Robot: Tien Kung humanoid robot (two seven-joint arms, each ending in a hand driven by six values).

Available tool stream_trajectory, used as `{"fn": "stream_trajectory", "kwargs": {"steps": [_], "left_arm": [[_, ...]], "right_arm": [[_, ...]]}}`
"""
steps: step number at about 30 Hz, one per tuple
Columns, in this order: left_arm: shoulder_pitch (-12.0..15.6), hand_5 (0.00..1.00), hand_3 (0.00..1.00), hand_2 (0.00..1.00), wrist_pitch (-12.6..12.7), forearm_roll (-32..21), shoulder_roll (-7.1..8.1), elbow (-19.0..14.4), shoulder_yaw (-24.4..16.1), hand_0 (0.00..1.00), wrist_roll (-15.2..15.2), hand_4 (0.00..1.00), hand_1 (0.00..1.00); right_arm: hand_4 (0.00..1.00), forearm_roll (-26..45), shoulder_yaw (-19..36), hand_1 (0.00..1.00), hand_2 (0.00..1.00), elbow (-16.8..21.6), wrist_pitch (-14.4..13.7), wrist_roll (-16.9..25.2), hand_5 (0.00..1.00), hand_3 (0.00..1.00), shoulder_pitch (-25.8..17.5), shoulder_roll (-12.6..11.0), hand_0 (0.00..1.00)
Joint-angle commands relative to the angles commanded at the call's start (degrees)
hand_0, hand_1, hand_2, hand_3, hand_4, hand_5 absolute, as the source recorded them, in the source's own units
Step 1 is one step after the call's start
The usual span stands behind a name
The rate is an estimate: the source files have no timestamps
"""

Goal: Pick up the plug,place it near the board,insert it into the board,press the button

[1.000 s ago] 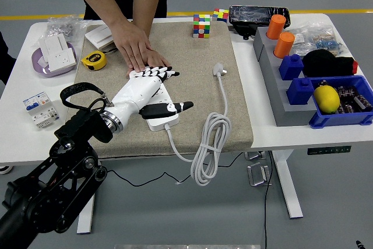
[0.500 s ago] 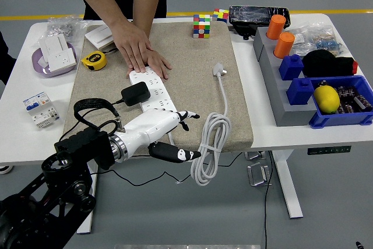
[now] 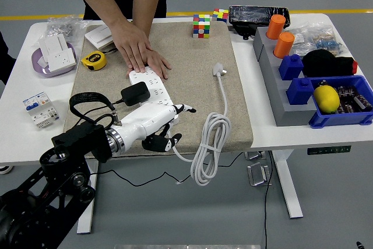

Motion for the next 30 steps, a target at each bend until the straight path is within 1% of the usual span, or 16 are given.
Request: {"fn": "stream_trajectory", "kwargs": {"steps": [2, 3, 4, 8, 9, 10, 14, 17, 21, 30], "left_arm": [[-0.5, 0.002, 0.864, 0.141, 0.6, 0.0, -0.2, 2.0, -0.4, 0.169, -0.5, 0.581, 0.036], [-0.8, 0.002, 0.834, 0.142, 1.1, 0.0, -0.34, 3.4, -0.7, 0.163, -0.8, 0.599, 0.03], [-1.0, 0.002, 0.834, 0.142, 1.4, 0.0, -0.41, 4.3, -0.8, 0.163, -1.0, 0.599, 0.03], [-2.6, 0.002, 0.834, 0.142, 3.5, 0.0, -0.83, 10.0, -1.9, 0.163, -2.3, 0.599, 0.03], [-2.8, 0.002, 0.82, 0.143, 3.7, 0.0, -0.85, 10.8, -2.0, 0.162, -2.4, 0.611, 0.026], [-3.3, 0.002, 0.82, 0.143, 4.2, 0.0, -0.82, 12.5, -2.4, 0.162, -2.9, 0.611, 0.026], [-4.2, 0.002, 0.82, 0.143, 5.9, 0.0, -0.71, 16.7, -2.9, 0.162, -3.8, 0.611, 0.026], [-4.7, 0.002, 0.81, 0.143, 7.2, 0.0, -1.03, 19.2, -3.5, 0.16, -4.4, 0.607, 0.027], [-5.2, 0.002, 0.801, 0.143, 8.5, 0.0, -1.17, 21.4, -4.2, 0.158, -5.1, 0.609, 0.025], [-5.3, 0.002, 0.794, 0.143, 9.0, 0.0, -1.19, 23.3, -4.3, 0.157, -5.5, 0.616, 0.024]], "right_arm": [[0.998, 0.0, 0.1, 0.733, 0.736, 0.0, 0.0, 0.0, 0.998, 0.757, 0.0, 0.0, 0.789], [0.998, 0.0, 0.1, 0.734, 0.737, 0.0, 0.0, 0.0, 0.998, 0.757, 0.1, 0.0, 0.789], [0.998, 0.0, 0.1, 0.734, 0.737, 0.0, 0.0, 0.0, 0.998, 0.757, 0.1, 0.1, 0.789], [0.998, 0.1, 0.1, 0.734, 0.737, 0.0, 0.0, 0.0, 0.998, 0.757, 0.1, 0.1, 0.789], [0.998, 0.1, 0.1, 0.734, 0.736, 0.0, 0.0, 0.0, 0.998, 0.756, 0.1, 0.1, 0.789], [0.998, 0.1, 0.1, 0.734, 0.736, 0.0, 0.0, 0.0, 0.998, 0.756, 0.1, 0.1, 0.789], [0.998, 0.1, 0.1, 0.734, 0.736, 0.0, 0.0, 0.0, 0.998, 0.756, 0.1, 0.0, 0.789], [0.998, 0.2, 0.1, 0.734, 0.736, 0.0, 0.0, 0.0, 0.998, 0.757, 0.0, 0.0, 0.789], [0.998, 0.2, 0.1, 0.734, 0.736, 0.0, 0.0, 0.0, 0.998, 0.757, 0.0, 0.0, 0.788], [0.998, 0.2, -0.1, 0.734, 0.736, 0.0, 0.0, 0.0, 0.998, 0.757, 0.0, 0.0, 0.789]]}}
